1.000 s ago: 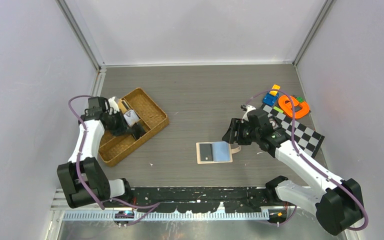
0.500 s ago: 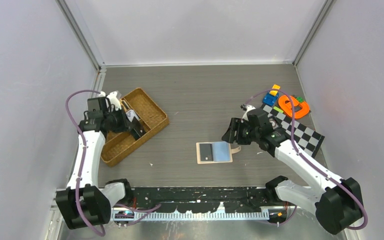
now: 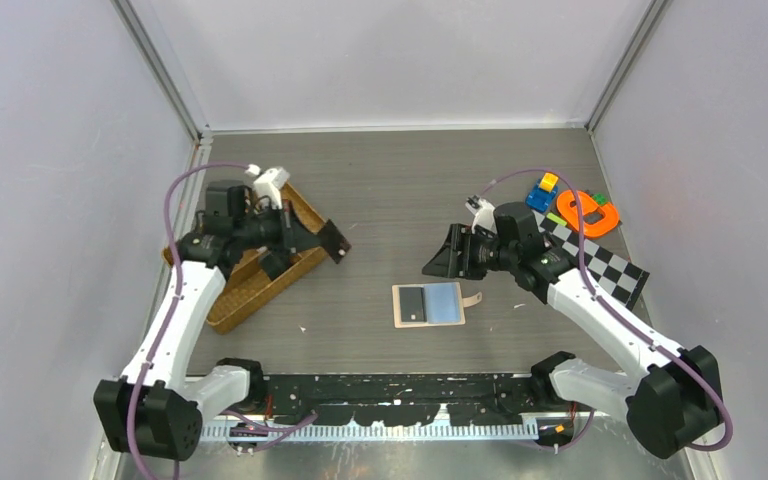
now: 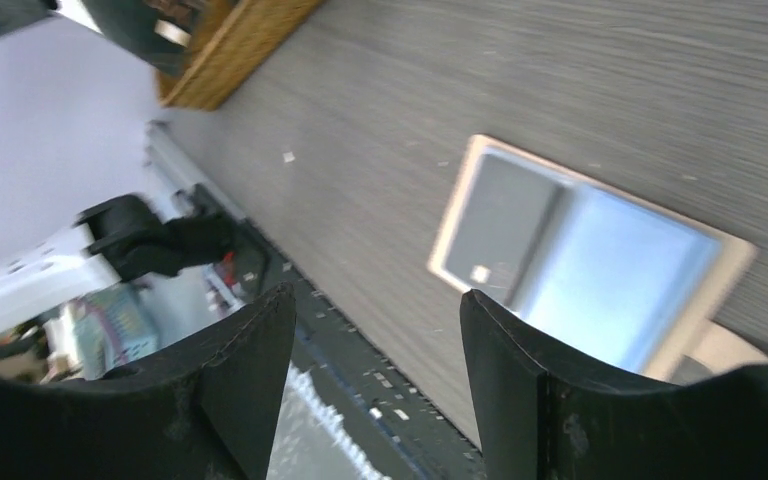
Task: Put the credit cards into the card holder
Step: Pick up the credit card from the storage box, then insert the credit card into the card slot.
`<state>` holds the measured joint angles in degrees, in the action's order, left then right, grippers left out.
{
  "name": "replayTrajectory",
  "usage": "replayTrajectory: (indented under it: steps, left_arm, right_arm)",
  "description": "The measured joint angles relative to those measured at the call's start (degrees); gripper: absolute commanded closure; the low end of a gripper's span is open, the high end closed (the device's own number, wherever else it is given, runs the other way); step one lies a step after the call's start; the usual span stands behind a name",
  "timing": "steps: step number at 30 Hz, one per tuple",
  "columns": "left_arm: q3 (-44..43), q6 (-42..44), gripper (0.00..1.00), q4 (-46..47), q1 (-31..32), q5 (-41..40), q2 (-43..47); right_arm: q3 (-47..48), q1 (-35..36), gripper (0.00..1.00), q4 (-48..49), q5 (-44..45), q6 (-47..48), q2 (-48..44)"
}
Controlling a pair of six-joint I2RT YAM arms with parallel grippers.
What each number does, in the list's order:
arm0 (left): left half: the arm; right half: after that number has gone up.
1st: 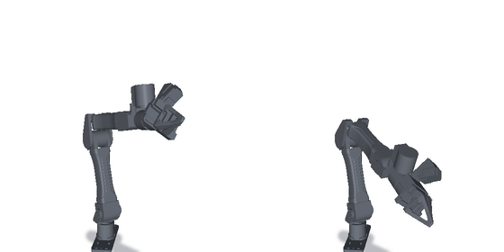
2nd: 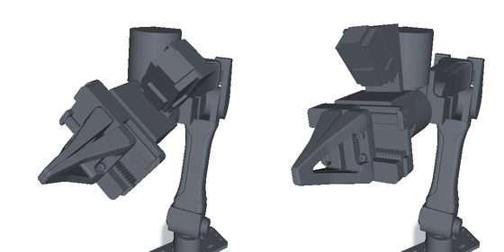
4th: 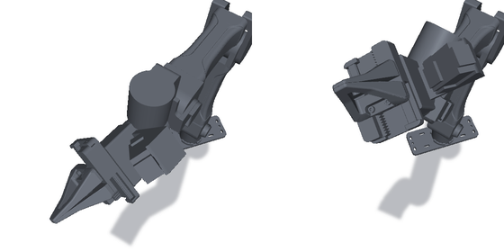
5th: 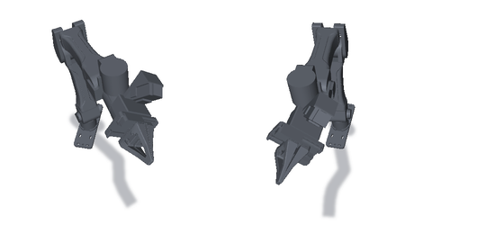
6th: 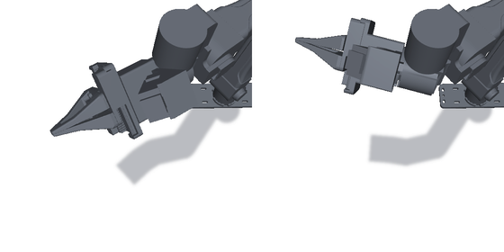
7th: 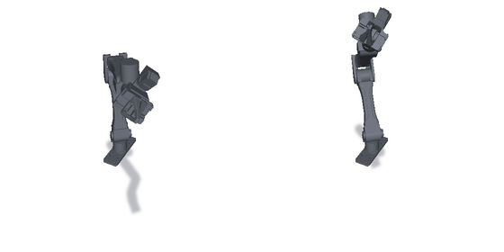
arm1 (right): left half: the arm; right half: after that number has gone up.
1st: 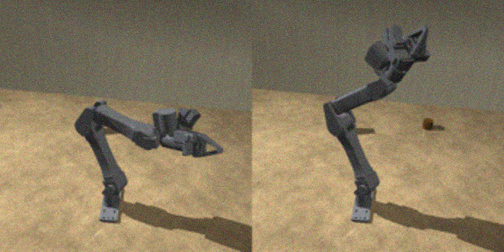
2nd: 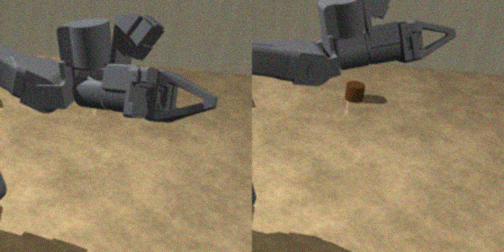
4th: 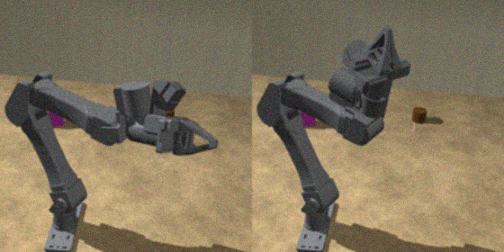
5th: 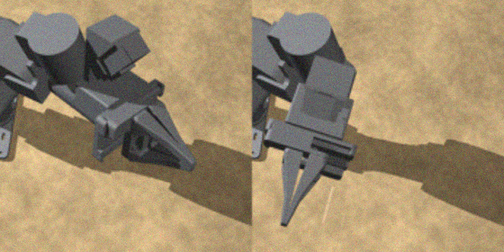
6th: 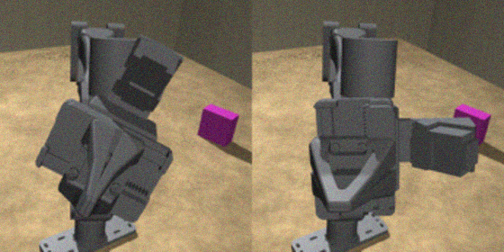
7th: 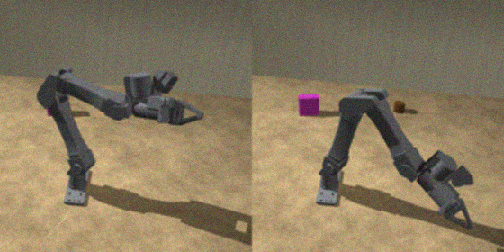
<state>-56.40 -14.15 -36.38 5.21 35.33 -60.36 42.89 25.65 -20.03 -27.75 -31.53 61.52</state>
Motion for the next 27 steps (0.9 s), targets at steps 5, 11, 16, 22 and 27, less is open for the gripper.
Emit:
replayTrajectory:
  steps: [5, 11, 16, 22, 27]
  left_arm:
    - [2.56, -7.41, 1.00, 9.97, 9.86, 12.44, -3.91]
    - [4.81, -15.54, 1.00, 20.41, 16.76, 24.26, -8.94]
    - [4.85, -18.73, 1.00, 24.74, 19.93, 27.96, -9.70]
    - [5.66, -21.97, 1.00, 29.70, 22.08, 27.65, -9.99]
    - [7.72, -26.80, 0.44, 35.89, 22.82, 24.39, -10.27]
  right_arm:
    - [0.00, 0.46, 0.33, 6.34, -10.12, -3.72, -0.02]
    - [0.02, 1.22, 0.33, 10.75, -16.37, -6.95, -0.02]
    - [0.02, 1.90, 0.40, 14.58, -19.41, -10.32, 0.09]
    - [0.02, 3.96, 0.79, 19.23, -21.66, -13.27, 1.46]
    - [0.02, 4.39, 1.00, 21.68, -22.40, -15.34, 2.14]
